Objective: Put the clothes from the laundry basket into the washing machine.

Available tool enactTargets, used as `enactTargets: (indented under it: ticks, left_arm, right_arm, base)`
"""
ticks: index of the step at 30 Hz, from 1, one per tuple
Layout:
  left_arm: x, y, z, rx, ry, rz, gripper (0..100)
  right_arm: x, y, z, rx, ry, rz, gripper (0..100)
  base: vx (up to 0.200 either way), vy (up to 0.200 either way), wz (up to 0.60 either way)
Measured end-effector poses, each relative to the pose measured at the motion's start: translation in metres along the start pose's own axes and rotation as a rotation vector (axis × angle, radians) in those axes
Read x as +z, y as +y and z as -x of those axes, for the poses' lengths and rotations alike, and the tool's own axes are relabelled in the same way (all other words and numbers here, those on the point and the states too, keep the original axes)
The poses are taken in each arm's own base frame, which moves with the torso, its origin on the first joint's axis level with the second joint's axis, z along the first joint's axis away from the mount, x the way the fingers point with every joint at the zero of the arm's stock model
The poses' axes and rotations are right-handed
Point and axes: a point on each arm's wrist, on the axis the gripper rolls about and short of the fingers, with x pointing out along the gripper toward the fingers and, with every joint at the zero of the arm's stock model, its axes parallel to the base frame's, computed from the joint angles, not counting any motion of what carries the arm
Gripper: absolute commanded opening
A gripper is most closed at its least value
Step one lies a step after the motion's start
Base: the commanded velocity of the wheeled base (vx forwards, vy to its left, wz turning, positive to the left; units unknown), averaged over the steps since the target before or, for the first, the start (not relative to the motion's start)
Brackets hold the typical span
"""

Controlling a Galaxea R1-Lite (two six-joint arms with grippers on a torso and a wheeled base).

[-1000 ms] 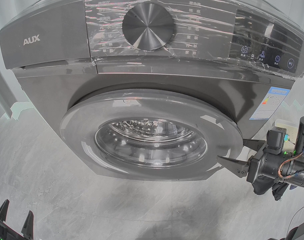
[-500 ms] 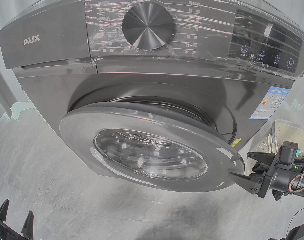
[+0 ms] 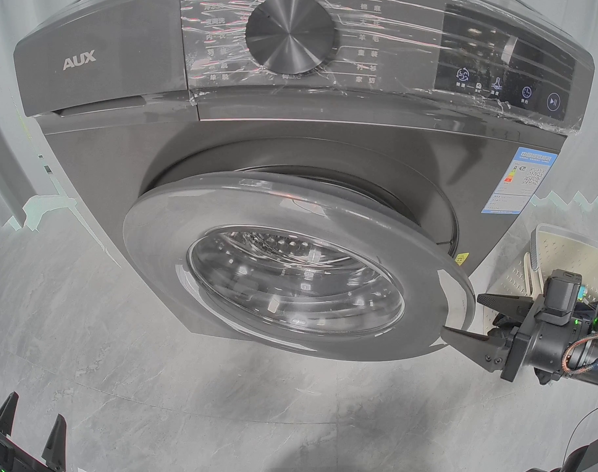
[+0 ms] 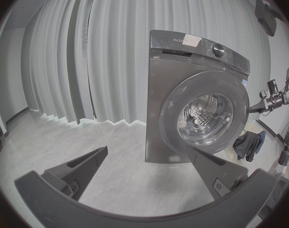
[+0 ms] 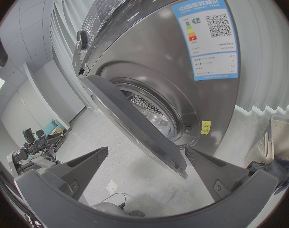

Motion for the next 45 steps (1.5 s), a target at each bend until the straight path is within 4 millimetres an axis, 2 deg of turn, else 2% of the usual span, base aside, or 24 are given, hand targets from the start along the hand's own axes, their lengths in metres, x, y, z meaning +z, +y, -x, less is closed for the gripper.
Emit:
enactTargets:
  ticks: [7, 14, 20, 25, 32, 39, 45]
  left_arm:
    - [0.0, 0.0, 0.0, 0.0, 0.0, 0.0, 100]
    - [0.0, 0.0, 0.0, 0.0, 0.0, 0.0, 100]
    - [0.0, 0.0, 0.0, 0.0, 0.0, 0.0, 100]
    - [0.0, 0.0, 0.0, 0.001, 0.0, 0.0, 100]
    - [0.0, 0.0, 0.0, 0.001, 0.0, 0.0, 100]
    - [0.0, 0.0, 0.0, 0.001, 0.0, 0.0, 100]
    - [0.0, 0.0, 0.0, 0.001, 0.0, 0.0, 100]
  right_arm:
    - [-0.008, 0.004, -0.014, 0.022, 0.037, 0.009, 100]
    - [-0.017, 0.008, -0.006, 0.042, 0.068, 0.016, 100]
    - [-0.015, 0.006, 0.0, 0.012, 0.043, 0.031, 100]
    - [-0.007, 0.003, -0.011, -0.041, 0.021, 0.04, 100]
    - [-0.01, 0.006, -0.026, -0.02, 0.061, 0.046, 100]
    - [-0.021, 0.012, -0.02, 0.018, 0.102, 0.054, 100]
    - [-0.016, 0.011, -0.02, 0.003, 0.077, 0.053, 100]
  base:
    - [0.0, 0.0, 0.0]
    - [0.0, 0.0, 0.0]
    - [-0.033, 0.0, 0.0]
    - [-0.2, 0.0, 0.0]
    - [0.0, 0.0, 0.0]
    - [0.0, 0.0, 0.0]
    - [-0.067, 0.0, 0.0]
